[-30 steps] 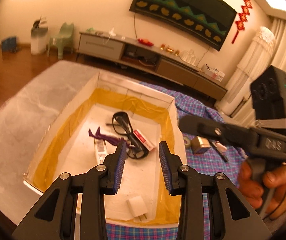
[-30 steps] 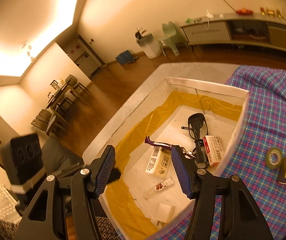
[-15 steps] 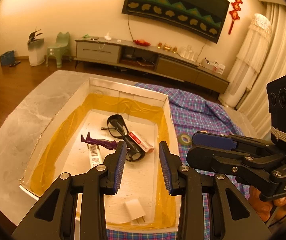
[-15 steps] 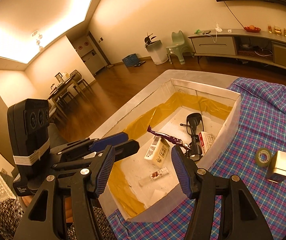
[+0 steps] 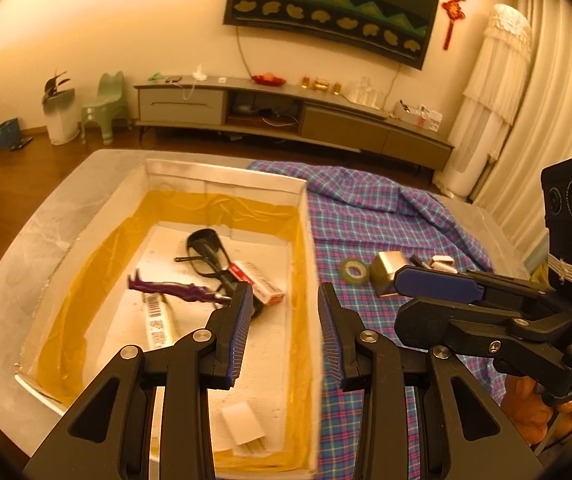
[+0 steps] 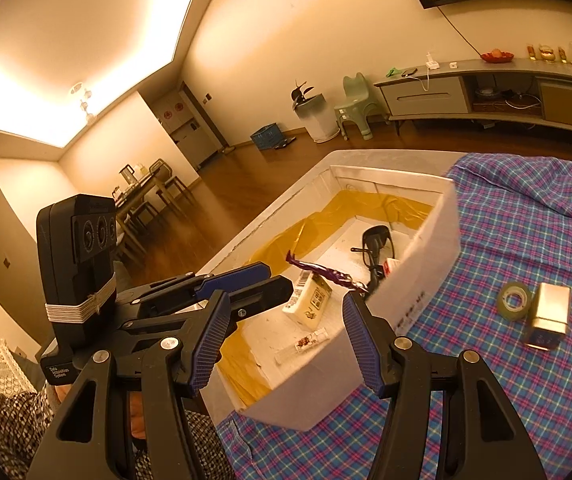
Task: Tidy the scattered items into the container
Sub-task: 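Move both tools to the cloth, grasp green tape roll with left while right grasps black marker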
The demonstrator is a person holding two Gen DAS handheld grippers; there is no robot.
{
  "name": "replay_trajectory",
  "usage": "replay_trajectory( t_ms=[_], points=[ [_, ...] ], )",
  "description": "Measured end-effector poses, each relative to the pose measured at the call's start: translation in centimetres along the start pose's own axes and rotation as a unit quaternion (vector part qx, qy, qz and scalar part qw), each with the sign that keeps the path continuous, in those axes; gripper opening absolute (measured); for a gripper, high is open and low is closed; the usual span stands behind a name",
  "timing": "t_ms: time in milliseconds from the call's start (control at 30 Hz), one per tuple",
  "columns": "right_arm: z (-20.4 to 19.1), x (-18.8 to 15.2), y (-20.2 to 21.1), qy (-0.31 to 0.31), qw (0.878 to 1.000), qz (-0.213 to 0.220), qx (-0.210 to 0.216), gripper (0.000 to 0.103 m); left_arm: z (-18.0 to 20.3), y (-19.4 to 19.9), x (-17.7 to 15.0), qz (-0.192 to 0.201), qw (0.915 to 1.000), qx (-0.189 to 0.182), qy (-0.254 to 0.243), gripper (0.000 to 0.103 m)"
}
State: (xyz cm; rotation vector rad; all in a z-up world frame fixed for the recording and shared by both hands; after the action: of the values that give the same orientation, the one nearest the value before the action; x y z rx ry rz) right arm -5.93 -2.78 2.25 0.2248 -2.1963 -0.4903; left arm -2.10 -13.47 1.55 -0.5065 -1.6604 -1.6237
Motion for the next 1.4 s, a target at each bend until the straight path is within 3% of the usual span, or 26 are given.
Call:
replay_trajectory(
  t_ms=[233, 633, 800, 900, 1033, 1167, 1400],
  points=[
    [3.1, -1.5, 3.3, -0.031, 0.999, 0.029, 0.014, 0.06, 4.5, -1.3, -0.1, -0.007, 0.9992, -0.023, -0.031, 0.036],
    [8.0, -3.3, 9.6, -0.08, 0.995, 0.055, -0.021, 0.061, 13.0, -5.2, -0.6, -0.038, 0.995, -0.055, -0.074, 0.036],
    [10.4, -3.4, 12.2, -0.078, 0.993, 0.053, -0.076, 0.061, 15.1, -7.8, -0.9, -0.056, 0.9941, -0.049, -0.079, 0.041],
    [13.3, -3.6, 13.5, -0.068, 0.985, 0.033, -0.155, 0.061, 15.6, -9.8, -0.9, -0.069, 0.9941, -0.034, -0.077, 0.045],
    [18.1, -4.7, 14.2, -0.053, 0.966, -0.019, -0.253, 0.061, 15.5, -13.0, -1.1, -0.094, 0.9933, -0.01, -0.067, 0.047],
    [22.1, -6.2, 13.6, -0.063, 0.957, -0.058, -0.278, 0.061, 15.2, -15.9, -1.2, -0.117, 0.9917, 0.008, -0.053, 0.047],
    [26.2, -6.7, 11.6, -0.066, 0.951, -0.092, -0.287, 0.061, 14.6, -19.6, -1.8, -0.117, 0.9885, 0.06, -0.074, 0.049]
  ],
)
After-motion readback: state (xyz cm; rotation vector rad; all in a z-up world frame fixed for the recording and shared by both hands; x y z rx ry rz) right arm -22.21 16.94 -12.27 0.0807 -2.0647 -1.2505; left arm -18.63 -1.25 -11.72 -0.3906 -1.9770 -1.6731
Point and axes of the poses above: each gripper's, at about its wrist camera, not at the fingertips, and y roughly against the way its jaws point, z to its right, x to its top, the point moved 4 cm from there along -y, roughly the way its jaws point, and after that the axes turned 8 degrees about x, right-handed, at the moved point
